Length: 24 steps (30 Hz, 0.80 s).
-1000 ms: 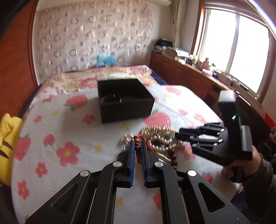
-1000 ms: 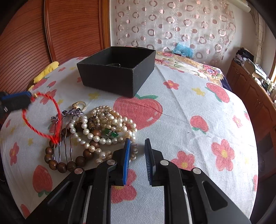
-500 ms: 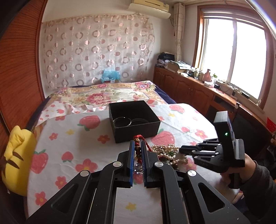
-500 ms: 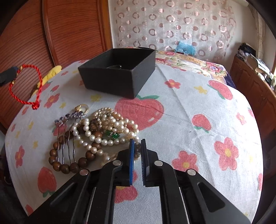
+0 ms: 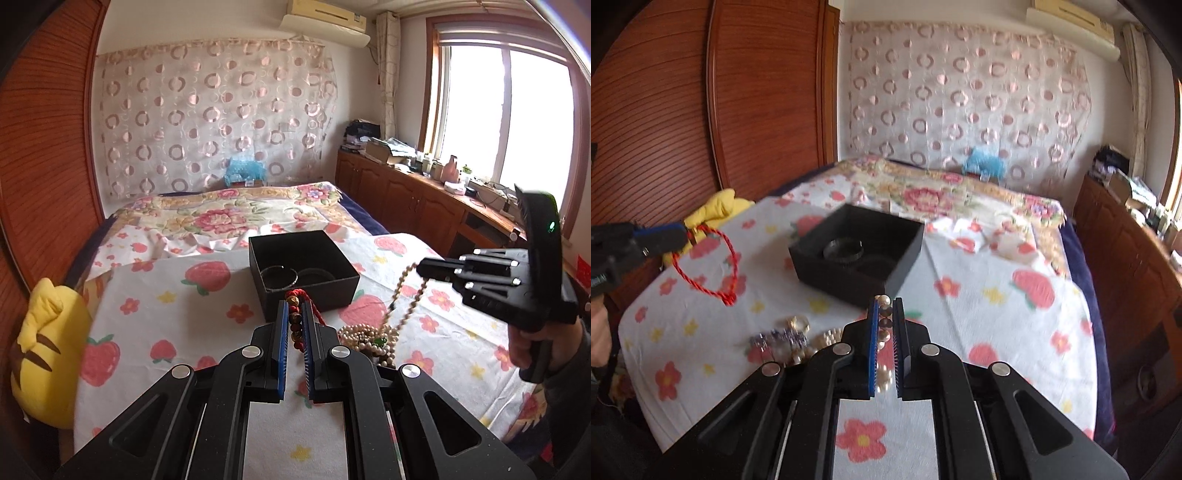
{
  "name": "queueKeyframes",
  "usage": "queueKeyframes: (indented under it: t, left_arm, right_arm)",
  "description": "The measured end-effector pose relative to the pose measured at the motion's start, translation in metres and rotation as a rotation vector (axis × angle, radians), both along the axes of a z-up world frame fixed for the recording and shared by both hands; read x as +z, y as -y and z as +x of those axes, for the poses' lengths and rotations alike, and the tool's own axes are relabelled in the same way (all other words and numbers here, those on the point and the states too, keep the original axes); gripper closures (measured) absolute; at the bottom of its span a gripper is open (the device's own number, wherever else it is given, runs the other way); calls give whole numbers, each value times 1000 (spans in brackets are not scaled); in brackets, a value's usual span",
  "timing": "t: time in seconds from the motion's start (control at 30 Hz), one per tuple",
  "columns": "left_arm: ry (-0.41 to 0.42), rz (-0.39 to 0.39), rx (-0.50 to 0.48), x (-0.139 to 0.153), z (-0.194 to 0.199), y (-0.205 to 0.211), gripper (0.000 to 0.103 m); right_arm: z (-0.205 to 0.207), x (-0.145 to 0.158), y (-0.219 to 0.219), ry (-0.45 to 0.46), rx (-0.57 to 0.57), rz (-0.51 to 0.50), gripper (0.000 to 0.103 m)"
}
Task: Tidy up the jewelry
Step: 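Lower the red bracelet and pearl necklace into the black box, opening both tools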
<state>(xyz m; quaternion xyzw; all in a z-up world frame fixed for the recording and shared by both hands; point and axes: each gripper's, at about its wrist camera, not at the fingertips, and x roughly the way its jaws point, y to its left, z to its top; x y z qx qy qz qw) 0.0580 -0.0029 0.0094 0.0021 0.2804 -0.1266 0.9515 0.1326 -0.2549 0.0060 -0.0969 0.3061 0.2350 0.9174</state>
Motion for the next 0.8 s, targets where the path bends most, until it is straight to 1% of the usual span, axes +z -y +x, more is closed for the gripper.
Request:
queueKeyframes:
  t: [0.37, 0.63, 0.8]
  left_arm:
    - [16, -1, 4, 5, 1, -2, 97]
    - [39, 1, 5, 13, 5, -2, 97]
    - [51, -12, 7, 14, 10, -5, 97]
  right_arm:
    - [-3, 51, -12, 93, 22, 17, 95]
    - [-1, 79, -17, 150, 23, 21, 95]
    - [10, 101, -17, 173, 17, 24, 95]
